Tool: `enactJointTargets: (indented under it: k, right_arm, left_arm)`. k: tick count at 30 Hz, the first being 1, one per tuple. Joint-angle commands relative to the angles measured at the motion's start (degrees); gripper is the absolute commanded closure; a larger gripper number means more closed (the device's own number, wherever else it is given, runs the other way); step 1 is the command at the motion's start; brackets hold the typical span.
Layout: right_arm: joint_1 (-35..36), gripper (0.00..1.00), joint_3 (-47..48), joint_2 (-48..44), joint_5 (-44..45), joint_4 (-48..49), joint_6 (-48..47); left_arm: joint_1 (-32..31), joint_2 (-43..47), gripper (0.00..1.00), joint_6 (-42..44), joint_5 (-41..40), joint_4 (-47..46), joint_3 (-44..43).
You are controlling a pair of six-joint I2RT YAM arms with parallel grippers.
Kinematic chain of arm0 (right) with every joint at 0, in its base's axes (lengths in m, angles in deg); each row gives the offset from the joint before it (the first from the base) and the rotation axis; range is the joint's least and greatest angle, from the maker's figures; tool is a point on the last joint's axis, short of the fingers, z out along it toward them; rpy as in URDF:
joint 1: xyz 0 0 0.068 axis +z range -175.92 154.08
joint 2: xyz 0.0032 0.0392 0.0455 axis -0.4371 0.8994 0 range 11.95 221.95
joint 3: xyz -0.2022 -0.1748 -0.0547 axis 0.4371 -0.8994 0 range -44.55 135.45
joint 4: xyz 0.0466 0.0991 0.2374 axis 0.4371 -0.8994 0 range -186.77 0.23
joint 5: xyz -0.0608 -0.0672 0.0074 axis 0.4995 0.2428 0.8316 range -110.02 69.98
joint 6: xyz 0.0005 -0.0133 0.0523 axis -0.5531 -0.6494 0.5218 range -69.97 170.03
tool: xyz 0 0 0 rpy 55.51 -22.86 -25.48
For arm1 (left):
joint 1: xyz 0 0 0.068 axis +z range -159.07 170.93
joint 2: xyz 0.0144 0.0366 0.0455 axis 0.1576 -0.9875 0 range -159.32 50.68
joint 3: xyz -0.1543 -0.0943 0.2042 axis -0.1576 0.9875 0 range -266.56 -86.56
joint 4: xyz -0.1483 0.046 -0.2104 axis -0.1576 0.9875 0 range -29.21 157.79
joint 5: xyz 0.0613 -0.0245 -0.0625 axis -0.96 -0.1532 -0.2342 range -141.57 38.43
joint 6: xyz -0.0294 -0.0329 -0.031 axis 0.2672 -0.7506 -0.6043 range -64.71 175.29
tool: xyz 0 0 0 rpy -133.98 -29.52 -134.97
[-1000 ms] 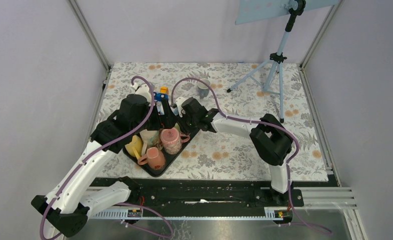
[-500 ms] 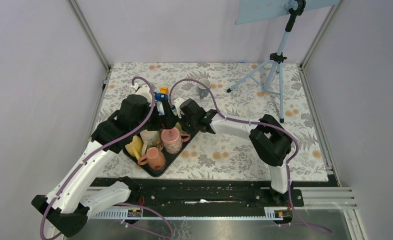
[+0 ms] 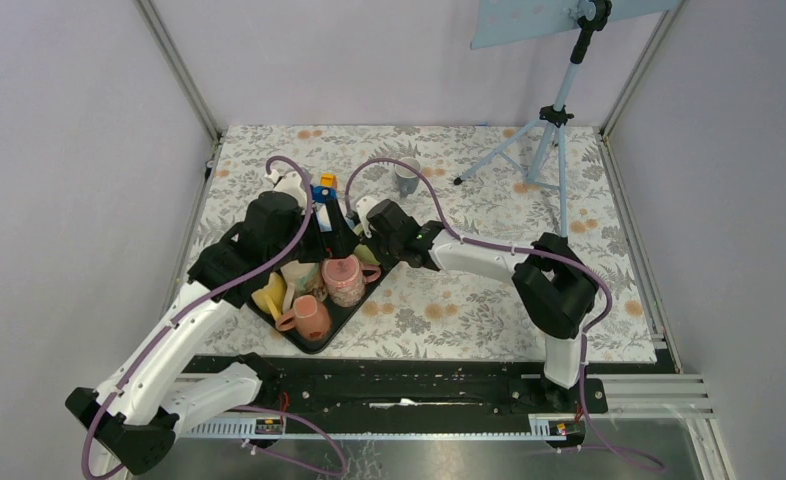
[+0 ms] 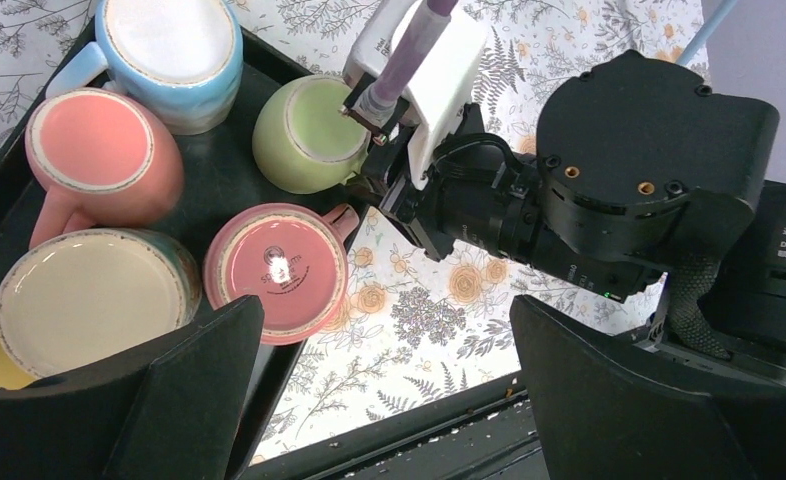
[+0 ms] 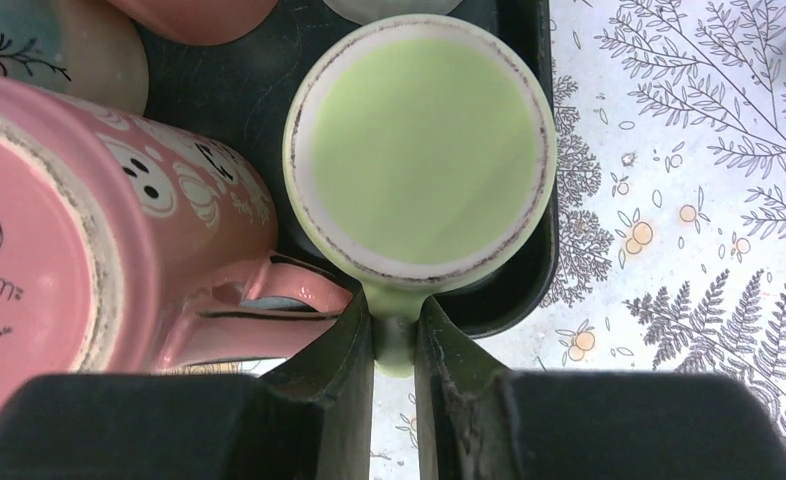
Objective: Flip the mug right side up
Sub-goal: Turn over the cup on the tray.
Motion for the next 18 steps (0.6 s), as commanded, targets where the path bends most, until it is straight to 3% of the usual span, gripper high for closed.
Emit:
enactJointTargets:
  k: [1,18]
  right_arm:
    - [-0.02,1.0,-0.23,-6.24,2.85,3.02,-1.43]
    - [-0.99,1.0,-4.26,-13.46,6.28,2.15,1.43]
  left_arm:
    - [-0.24,1.23,0.01,-1.25,1.05,-4.32,0.38]
    - [-0.21,1.53,0.01,-3.74,3.88,-7.38,1.61]
